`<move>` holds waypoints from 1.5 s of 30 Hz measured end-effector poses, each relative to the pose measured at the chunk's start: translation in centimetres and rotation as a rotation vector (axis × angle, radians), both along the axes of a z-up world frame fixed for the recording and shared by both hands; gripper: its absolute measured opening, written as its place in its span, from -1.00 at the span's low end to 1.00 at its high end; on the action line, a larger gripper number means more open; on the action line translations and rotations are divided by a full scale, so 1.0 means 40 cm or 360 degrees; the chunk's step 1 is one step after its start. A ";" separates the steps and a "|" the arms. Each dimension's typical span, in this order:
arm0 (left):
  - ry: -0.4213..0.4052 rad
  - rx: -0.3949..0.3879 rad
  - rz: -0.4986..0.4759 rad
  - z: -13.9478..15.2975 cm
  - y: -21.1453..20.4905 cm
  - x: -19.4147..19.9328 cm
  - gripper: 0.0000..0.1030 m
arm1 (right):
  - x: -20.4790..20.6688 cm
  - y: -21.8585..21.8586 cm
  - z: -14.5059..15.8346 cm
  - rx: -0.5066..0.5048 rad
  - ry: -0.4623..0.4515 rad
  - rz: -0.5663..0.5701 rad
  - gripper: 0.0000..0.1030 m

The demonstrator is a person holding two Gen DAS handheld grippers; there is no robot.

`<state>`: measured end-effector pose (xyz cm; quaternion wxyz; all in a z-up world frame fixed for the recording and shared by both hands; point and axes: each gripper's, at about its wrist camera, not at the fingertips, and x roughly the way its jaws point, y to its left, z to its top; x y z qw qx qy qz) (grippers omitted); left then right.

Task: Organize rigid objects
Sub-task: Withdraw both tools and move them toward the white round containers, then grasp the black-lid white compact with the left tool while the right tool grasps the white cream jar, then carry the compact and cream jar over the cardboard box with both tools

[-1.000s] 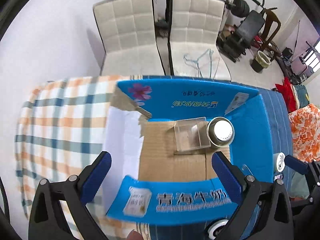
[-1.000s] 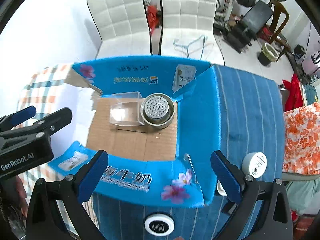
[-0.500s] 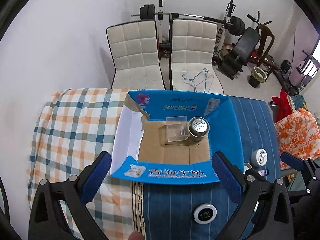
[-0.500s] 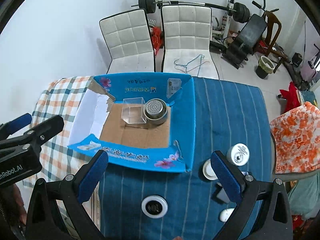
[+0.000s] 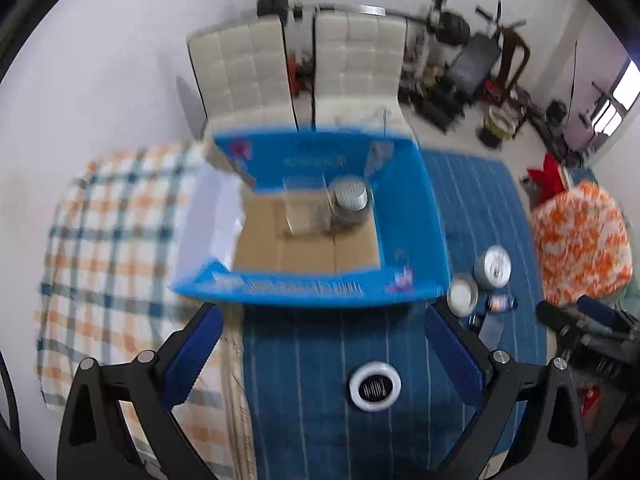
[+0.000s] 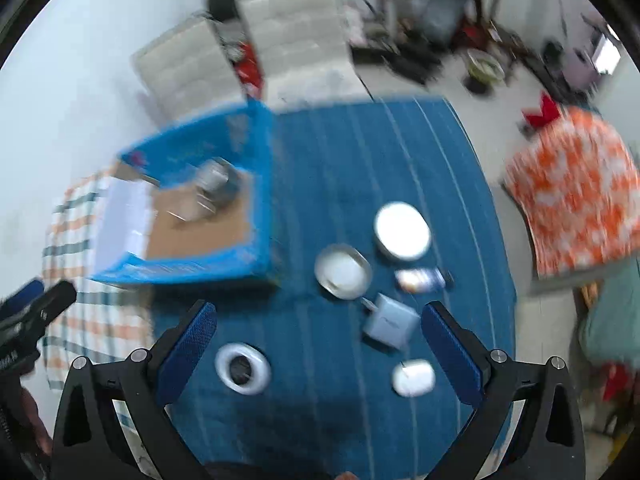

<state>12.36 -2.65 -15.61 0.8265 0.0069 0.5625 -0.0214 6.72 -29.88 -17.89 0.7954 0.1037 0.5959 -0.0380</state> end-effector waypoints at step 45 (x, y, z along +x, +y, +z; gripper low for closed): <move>0.0541 0.0063 0.0116 -0.522 -0.283 0.035 0.43 | 0.239 -0.187 -0.478 -0.0079 0.0243 -0.0152 0.37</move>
